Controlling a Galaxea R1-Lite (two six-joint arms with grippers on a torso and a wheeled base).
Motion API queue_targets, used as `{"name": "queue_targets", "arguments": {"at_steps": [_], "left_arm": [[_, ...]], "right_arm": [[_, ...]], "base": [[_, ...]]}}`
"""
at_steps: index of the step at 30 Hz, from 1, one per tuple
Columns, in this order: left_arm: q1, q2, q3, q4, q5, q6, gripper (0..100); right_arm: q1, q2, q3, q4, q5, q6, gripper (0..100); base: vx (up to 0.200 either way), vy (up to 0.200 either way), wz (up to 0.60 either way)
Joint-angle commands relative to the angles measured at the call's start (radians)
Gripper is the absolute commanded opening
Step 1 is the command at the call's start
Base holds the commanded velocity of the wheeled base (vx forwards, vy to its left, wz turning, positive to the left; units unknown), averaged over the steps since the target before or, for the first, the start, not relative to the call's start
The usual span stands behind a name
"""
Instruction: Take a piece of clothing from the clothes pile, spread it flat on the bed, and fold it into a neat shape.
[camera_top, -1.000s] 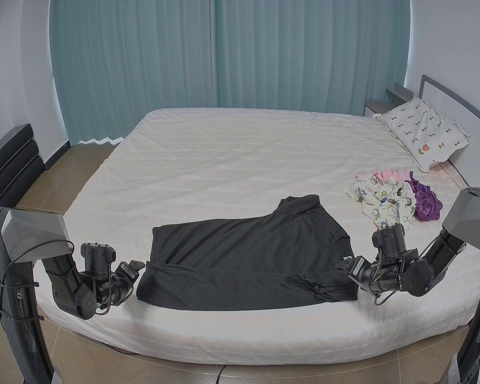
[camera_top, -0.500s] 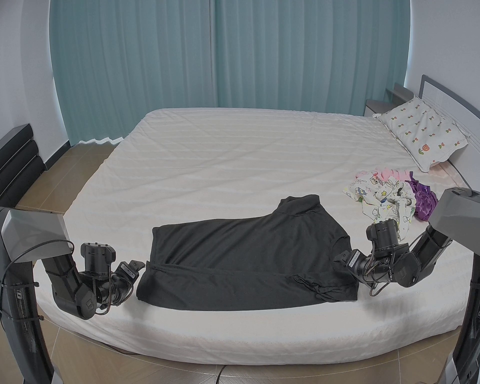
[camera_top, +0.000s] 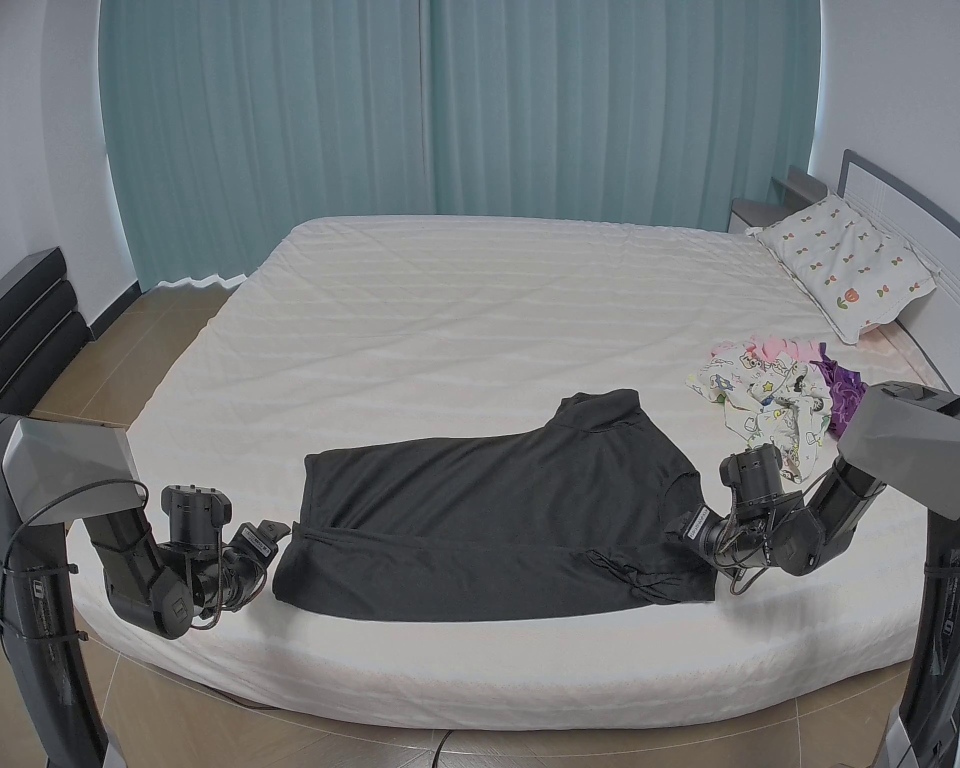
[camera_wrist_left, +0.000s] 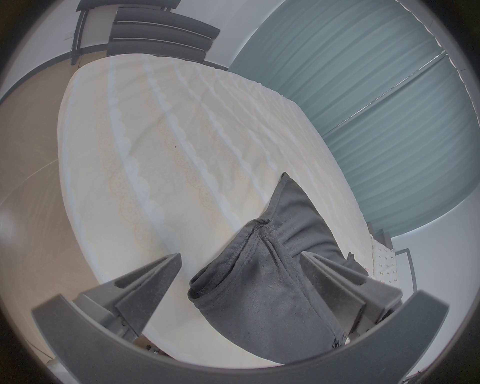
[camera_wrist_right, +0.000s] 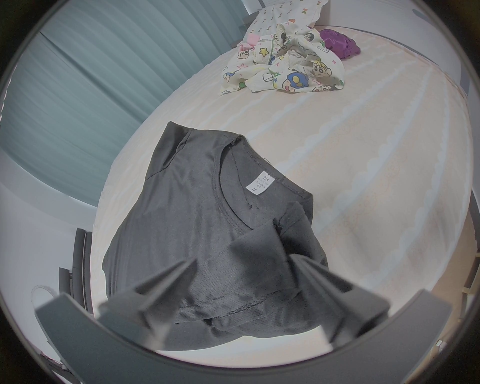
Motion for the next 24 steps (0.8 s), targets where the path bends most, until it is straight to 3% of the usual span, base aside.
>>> {"name": "queue_targets", "arguments": {"at_steps": [1,19,24], "left_arm": [[0.002,0.001,-0.001,0.000,0.000,-0.001,100],[0.002,0.000,0.001,0.000,0.000,-0.001,100],[0.002,0.000,0.001,0.000,0.000,-0.001,100]], "right_arm": [[-0.001,0.033,-0.011,0.000,-0.003,-0.003,0],[-0.005,-0.157,0.093,0.025,0.002,-0.009,0],[-0.004,-0.224,0.131,0.063,0.029,-0.009,0]], "base": [[0.000,0.000,0.00],[0.000,0.000,0.00],[0.000,0.000,0.00]]}}
